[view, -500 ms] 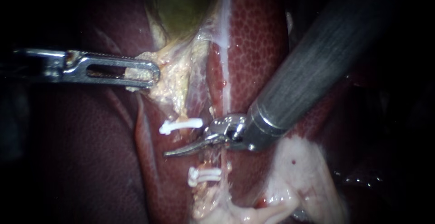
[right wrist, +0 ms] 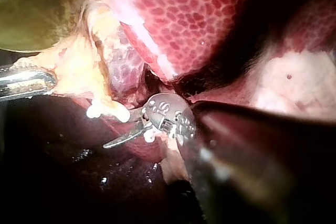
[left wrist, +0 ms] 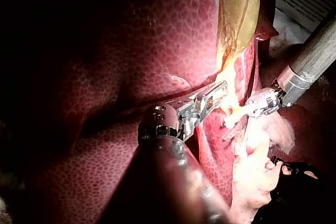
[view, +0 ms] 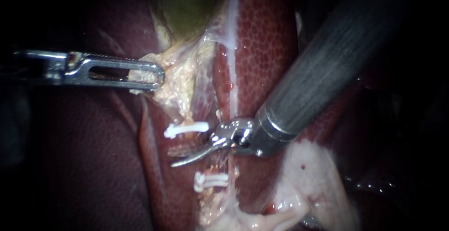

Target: Go back from the cut left tube

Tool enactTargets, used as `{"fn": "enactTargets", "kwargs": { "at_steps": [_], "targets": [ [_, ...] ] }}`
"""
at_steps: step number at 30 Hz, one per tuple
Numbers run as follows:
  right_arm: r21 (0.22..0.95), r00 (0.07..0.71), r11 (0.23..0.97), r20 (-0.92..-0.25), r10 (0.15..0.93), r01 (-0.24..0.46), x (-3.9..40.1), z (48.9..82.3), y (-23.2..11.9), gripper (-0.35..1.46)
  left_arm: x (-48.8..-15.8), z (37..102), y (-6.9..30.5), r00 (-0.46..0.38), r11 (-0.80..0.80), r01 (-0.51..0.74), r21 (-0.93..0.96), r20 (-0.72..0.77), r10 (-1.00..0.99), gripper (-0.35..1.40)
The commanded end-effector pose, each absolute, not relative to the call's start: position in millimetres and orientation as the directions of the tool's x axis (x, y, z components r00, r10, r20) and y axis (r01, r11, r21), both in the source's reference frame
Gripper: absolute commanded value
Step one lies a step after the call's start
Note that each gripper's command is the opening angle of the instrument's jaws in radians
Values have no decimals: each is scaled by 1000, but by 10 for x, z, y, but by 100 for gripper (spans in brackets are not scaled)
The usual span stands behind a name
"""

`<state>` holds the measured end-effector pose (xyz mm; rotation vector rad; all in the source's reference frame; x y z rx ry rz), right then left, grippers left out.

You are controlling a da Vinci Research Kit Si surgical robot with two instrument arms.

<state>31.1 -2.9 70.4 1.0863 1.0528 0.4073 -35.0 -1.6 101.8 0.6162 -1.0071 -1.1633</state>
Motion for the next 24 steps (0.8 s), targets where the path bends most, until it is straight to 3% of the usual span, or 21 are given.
{"fn": "enactTargets", "kwargs": {
  "at_steps": [1,13,17,24],
  "targets": [
    [867,483,455,-492,724,203,312,705,-30,84,-350,1018,-16,64,315,453,834,322,-945,-33],
    [840,470,491,-538,699,232,314,694,-37,113,-349,1018,-16,64,315,453,834,322,-945,-33],
    [769,417,611,-625,659,187,309,687,-44,138,-348,1018,-17,63,315,455,833,322,-945,-33],
    [685,388,715,-702,597,140,283,670,-51,143,-347,1018,-17,63,315,454,833,322,-944,-33]
  ]
}}
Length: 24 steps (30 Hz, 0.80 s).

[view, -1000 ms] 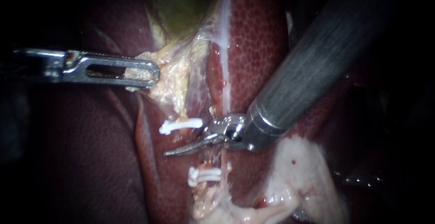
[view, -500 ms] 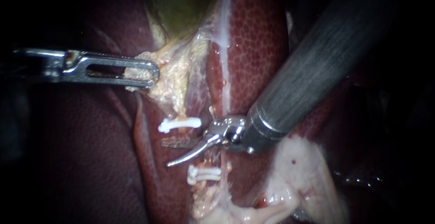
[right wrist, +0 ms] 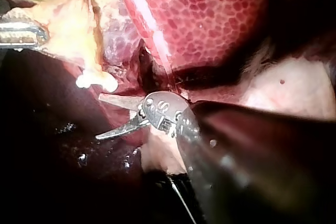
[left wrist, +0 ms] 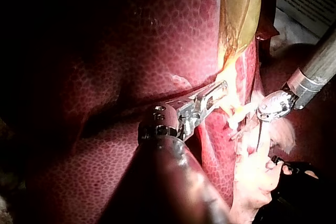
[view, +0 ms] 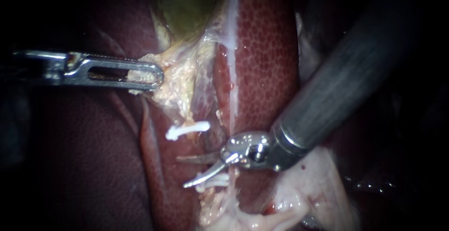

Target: Go back from the cut left tube

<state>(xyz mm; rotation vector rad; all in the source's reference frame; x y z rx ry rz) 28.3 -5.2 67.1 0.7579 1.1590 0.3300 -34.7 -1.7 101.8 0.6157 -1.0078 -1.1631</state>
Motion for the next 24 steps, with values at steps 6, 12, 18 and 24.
{"fn": "enactTargets", "kwargs": {
  "at_steps": [6,12,18,24],
  "targets": [
    [649,379,755,-725,575,95,251,654,-40,143,-347,1018,-17,63,315,454,833,322,-944,-33],
    [622,368,779,-743,558,74,213,633,-13,143,-346,1018,-17,64,315,454,833,323,-944,-33],
    [595,341,801,-768,542,66,176,596,29,143,-346,1018,-17,64,315,454,833,323,-944,-33],
    [565,311,821,-797,518,78,152,562,51,143,-346,1018,-18,63,315,455,833,323,-944,-33]
  ]
}}
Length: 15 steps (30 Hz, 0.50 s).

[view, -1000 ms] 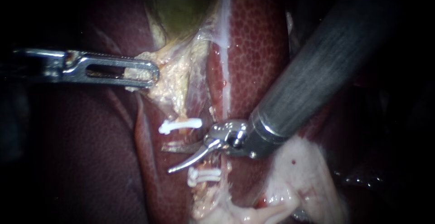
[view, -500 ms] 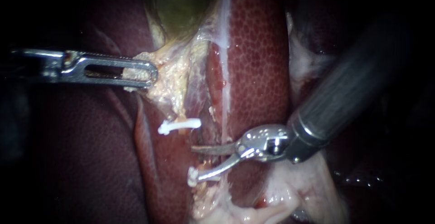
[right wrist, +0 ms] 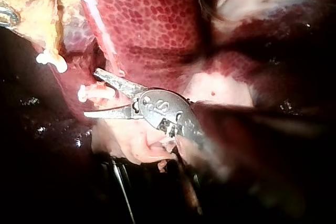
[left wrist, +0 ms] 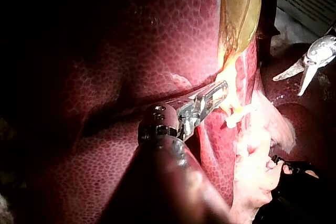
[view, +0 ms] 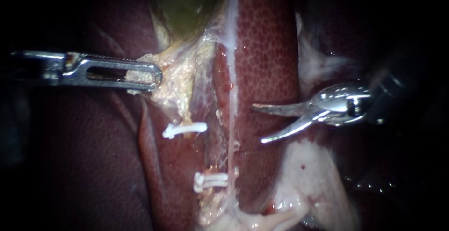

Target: Go back from the cut left tube

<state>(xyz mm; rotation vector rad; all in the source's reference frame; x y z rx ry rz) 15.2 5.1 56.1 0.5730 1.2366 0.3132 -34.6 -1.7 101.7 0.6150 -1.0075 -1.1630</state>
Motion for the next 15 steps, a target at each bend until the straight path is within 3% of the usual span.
{"fn": "enactTargets", "kwargs": {
  "at_steps": [1,15],
  "targets": [
    [563,308,823,-799,517,80,149,556,53,143,-346,1018,-18,63,315,455,833,323,-944,-33],
    [558,283,828,-803,525,49,133,538,57,143,-358,1031,-24,60,320,461,828,331,-942,-32]
  ]
}}
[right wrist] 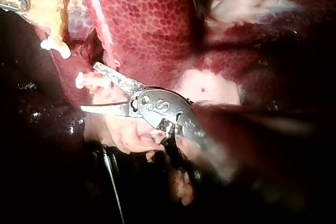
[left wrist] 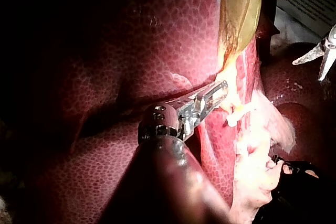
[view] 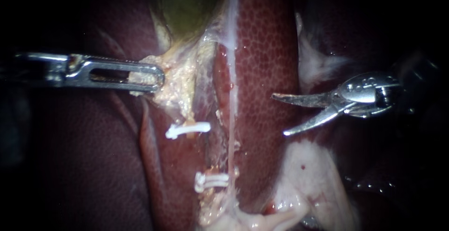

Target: Go back from the cut left tube

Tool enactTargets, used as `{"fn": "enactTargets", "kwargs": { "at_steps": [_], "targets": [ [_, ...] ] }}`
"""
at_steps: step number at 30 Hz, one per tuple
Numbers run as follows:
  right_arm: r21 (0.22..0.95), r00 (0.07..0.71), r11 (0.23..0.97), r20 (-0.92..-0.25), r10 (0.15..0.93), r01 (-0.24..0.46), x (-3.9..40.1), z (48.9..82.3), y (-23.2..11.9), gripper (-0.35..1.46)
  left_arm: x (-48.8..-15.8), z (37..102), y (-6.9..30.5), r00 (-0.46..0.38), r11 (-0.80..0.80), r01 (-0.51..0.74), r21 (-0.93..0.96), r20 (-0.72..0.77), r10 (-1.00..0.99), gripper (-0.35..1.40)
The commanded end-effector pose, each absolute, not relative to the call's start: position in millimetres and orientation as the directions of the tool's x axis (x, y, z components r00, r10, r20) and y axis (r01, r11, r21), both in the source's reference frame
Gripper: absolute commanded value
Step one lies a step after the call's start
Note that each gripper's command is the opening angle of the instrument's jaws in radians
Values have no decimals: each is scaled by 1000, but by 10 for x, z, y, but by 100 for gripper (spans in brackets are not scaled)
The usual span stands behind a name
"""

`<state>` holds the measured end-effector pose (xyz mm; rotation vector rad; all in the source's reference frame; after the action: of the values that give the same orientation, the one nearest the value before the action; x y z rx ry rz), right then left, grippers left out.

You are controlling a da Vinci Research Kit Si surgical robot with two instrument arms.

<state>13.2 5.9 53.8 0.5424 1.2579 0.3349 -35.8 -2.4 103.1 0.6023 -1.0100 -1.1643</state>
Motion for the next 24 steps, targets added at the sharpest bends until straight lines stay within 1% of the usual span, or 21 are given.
{"fn": "enactTargets", "kwargs": {
  "at_steps": [1,4,15,21,24],
  "targets": [
    [558,281,828,-802,526,43,133,538,57,143,-360,1034,-25,59,321,462,827,332,-941,-32],
    [553,280,832,-804,524,32,133,536,55,143,-368,1041,-29,61,324,466,824,335,-940,-32],
    [541,280,841,-812,512,33,139,537,49,143,-400,1061,-39,89,333,462,822,330,-940,-27],
    [541,280,841,-812,512,31,141,537,48,143,-408,1065,-40,96,334,463,821,329,-940,-27],
    [529,281,848,-818,502,27,142,538,48,143,-410,1065,-40,96,334,463,821,329,-940,-27]
  ]
}}
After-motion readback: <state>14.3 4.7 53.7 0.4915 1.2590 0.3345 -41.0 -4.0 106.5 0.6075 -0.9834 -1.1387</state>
